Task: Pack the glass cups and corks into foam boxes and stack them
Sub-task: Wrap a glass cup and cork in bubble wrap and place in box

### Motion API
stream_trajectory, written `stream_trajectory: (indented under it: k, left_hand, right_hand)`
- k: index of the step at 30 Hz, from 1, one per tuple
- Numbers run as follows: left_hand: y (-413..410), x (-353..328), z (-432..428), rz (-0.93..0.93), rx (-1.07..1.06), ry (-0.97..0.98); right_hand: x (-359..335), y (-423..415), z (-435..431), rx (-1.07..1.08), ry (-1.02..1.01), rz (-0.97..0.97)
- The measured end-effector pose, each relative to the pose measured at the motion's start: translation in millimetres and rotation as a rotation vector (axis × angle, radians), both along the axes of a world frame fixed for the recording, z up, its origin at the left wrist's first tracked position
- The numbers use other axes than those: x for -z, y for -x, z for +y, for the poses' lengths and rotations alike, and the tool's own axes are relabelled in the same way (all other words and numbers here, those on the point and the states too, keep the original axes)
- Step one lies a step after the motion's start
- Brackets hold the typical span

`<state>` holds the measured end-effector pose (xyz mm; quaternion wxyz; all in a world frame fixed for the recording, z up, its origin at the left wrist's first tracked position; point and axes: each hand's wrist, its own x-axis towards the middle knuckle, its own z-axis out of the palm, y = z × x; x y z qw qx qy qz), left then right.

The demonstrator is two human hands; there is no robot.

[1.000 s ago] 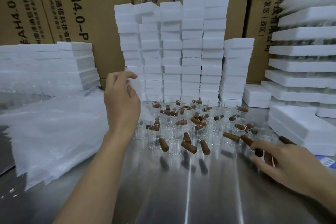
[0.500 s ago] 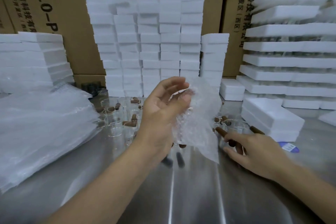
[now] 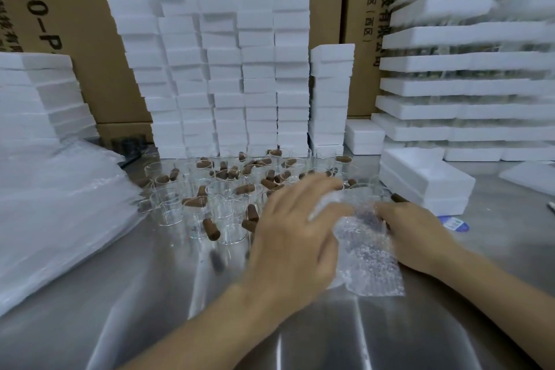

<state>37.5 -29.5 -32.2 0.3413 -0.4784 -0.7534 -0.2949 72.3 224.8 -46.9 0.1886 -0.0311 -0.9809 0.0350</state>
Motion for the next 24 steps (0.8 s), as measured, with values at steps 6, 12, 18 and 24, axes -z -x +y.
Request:
stream_trajectory:
  k: [6, 12, 18, 24]
  left_hand:
    - [-8, 24, 7, -0.304, 0.065, 0.577]
    - [-8, 19, 7, -0.396, 0.089, 0.457]
    - [-13, 20, 4, -0.482, 0.078, 0.687]
    - [-23, 10, 9, -0.363, -0.006, 0.481]
  right_hand:
    - [-5, -6, 0, -0.109, 0.059, 0.061]
    - [-12, -11, 3, -0.059, 0.098, 0.091]
    - [-12, -15, -5, -0.050, 0.162, 0.289]
    - [-14, -7, -29, -0.167, 0.050, 0.537]
